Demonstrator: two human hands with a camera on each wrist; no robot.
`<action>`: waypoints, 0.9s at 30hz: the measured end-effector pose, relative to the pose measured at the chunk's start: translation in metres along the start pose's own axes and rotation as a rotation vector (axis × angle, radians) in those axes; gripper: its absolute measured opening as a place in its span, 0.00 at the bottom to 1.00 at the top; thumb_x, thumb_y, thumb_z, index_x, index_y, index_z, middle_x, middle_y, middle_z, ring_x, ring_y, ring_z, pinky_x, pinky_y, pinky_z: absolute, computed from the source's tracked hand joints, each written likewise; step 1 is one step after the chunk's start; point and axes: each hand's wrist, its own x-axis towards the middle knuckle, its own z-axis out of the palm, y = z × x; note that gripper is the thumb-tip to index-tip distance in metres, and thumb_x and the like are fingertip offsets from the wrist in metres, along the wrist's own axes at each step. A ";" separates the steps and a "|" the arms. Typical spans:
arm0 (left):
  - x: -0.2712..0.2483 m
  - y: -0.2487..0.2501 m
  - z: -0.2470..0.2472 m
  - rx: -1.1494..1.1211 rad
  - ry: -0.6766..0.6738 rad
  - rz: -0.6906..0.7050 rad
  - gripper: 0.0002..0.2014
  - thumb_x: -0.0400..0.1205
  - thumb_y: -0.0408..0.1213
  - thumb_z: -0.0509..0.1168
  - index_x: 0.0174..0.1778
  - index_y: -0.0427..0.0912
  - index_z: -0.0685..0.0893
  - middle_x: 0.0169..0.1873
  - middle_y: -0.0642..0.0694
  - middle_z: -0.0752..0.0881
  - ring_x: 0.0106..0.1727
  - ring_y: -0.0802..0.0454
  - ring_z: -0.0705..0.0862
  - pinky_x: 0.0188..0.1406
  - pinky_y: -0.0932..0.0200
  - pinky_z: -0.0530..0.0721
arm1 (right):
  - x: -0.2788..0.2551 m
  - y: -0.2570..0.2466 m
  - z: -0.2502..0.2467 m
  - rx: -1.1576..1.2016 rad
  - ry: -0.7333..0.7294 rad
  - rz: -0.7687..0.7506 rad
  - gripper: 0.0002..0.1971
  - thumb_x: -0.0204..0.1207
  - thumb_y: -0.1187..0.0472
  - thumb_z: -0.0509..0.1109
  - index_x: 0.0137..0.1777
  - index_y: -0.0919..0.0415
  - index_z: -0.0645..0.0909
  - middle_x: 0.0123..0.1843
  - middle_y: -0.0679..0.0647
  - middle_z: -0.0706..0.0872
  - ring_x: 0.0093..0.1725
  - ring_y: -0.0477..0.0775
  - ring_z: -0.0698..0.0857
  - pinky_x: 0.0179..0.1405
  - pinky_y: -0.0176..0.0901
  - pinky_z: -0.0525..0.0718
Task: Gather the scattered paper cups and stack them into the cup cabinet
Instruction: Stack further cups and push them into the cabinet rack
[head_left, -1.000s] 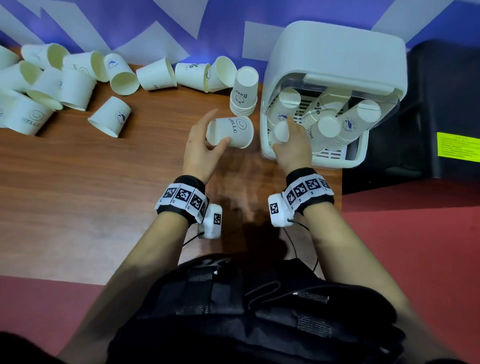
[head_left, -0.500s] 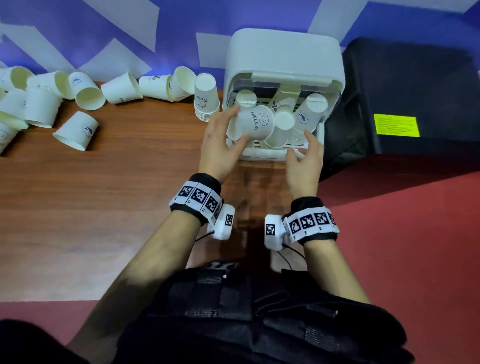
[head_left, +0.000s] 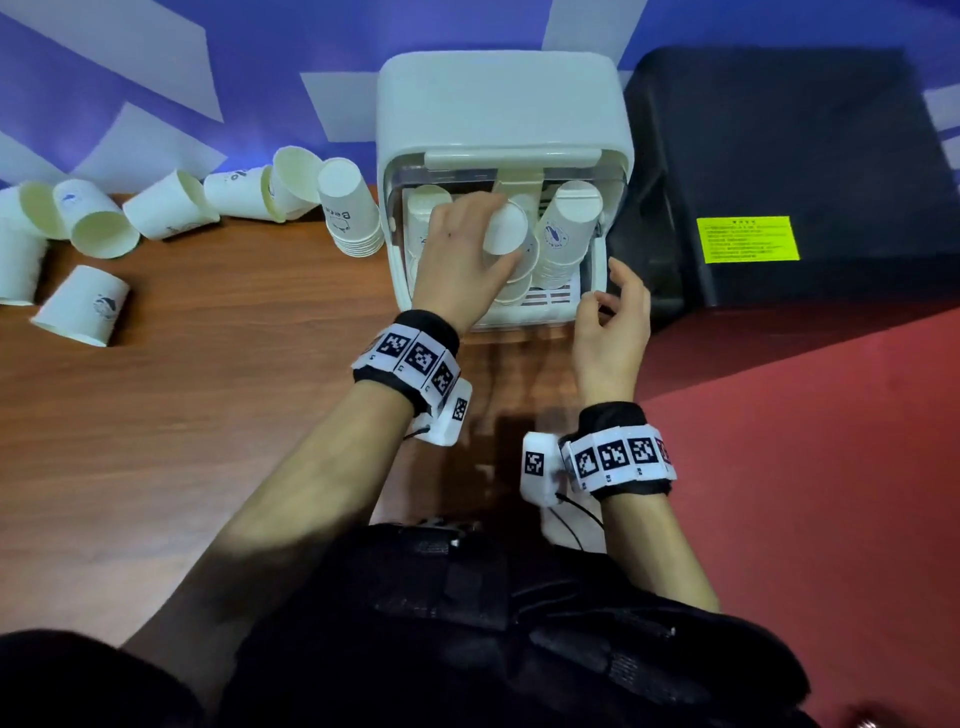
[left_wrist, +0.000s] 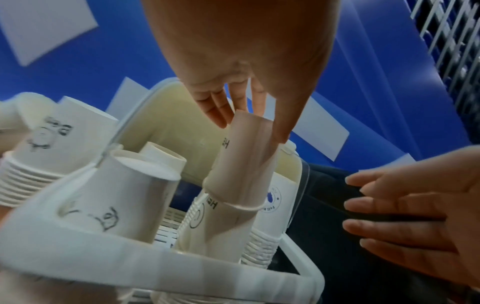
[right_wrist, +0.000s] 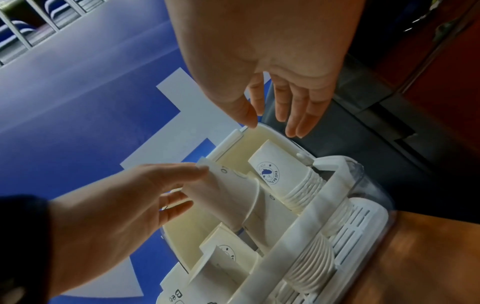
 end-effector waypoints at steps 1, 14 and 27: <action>0.005 -0.001 0.005 0.007 -0.019 -0.009 0.24 0.78 0.46 0.69 0.70 0.45 0.76 0.68 0.49 0.78 0.69 0.48 0.69 0.62 0.68 0.62 | 0.002 0.002 0.001 0.006 -0.005 0.016 0.20 0.79 0.69 0.62 0.71 0.63 0.74 0.64 0.53 0.75 0.56 0.53 0.82 0.54 0.32 0.79; 0.024 -0.019 0.035 0.387 -0.203 -0.035 0.30 0.79 0.56 0.65 0.75 0.47 0.72 0.71 0.46 0.75 0.71 0.43 0.69 0.64 0.48 0.64 | -0.002 0.009 0.022 -0.021 -0.098 0.078 0.22 0.78 0.69 0.63 0.72 0.60 0.74 0.68 0.55 0.76 0.59 0.52 0.82 0.62 0.50 0.82; -0.067 -0.034 -0.024 0.046 -0.009 -0.094 0.18 0.79 0.37 0.66 0.66 0.42 0.81 0.65 0.44 0.80 0.68 0.43 0.71 0.69 0.55 0.67 | -0.044 -0.023 0.012 -0.092 -0.200 0.021 0.23 0.80 0.67 0.63 0.75 0.61 0.71 0.73 0.57 0.72 0.55 0.40 0.76 0.55 0.25 0.70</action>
